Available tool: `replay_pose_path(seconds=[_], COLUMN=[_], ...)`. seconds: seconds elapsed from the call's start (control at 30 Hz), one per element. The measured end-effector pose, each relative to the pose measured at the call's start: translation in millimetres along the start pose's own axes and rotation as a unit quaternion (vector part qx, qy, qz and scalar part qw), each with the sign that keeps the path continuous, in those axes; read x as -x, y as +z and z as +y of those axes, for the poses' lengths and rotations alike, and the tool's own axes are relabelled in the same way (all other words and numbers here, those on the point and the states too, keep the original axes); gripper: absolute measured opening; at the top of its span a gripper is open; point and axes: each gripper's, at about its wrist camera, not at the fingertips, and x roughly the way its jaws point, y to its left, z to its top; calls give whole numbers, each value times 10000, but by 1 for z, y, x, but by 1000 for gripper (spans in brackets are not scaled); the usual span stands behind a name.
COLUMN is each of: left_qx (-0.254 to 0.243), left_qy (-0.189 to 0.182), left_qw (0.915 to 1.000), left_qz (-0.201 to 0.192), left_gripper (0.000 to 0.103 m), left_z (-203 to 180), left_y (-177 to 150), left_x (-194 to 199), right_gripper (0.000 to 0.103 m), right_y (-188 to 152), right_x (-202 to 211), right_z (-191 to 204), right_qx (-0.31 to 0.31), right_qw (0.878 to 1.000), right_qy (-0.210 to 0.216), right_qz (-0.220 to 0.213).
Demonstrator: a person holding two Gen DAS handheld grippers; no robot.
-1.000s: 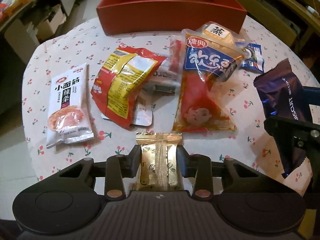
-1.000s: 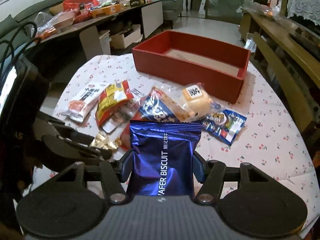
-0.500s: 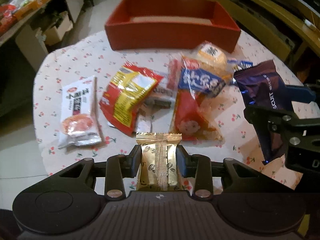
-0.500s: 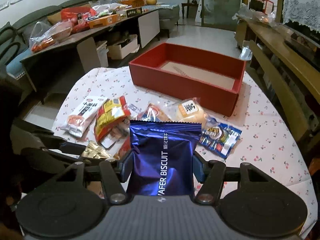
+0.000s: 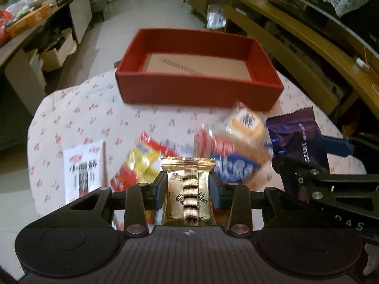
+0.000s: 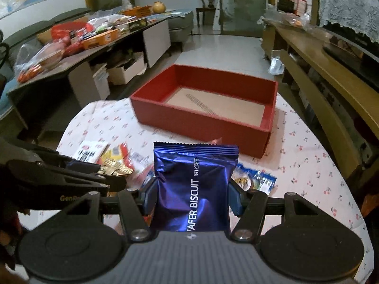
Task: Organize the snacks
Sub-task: 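Carry both packets over the red box with both tools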
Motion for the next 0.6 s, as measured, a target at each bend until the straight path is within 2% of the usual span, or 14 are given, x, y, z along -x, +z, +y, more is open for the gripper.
replay_pose_path(seconds=[0.3,0.6], left_qx=[68,176], left_qy=[-144,11], left_qw=[9994,9984], left_qz=[-314,-546], left_gripper=[45,45], left_z=[-3,-2], left_y=[55,122], left_x=[-15,-49], right_gripper=[77,76], right_y=[46,105], right_x=[-21,-64], right_z=[-20,-51], right_qx=[-291,-599], right_qw=[9994,9972], right_qy=[-91,-303], right_qz=[-175,-336])
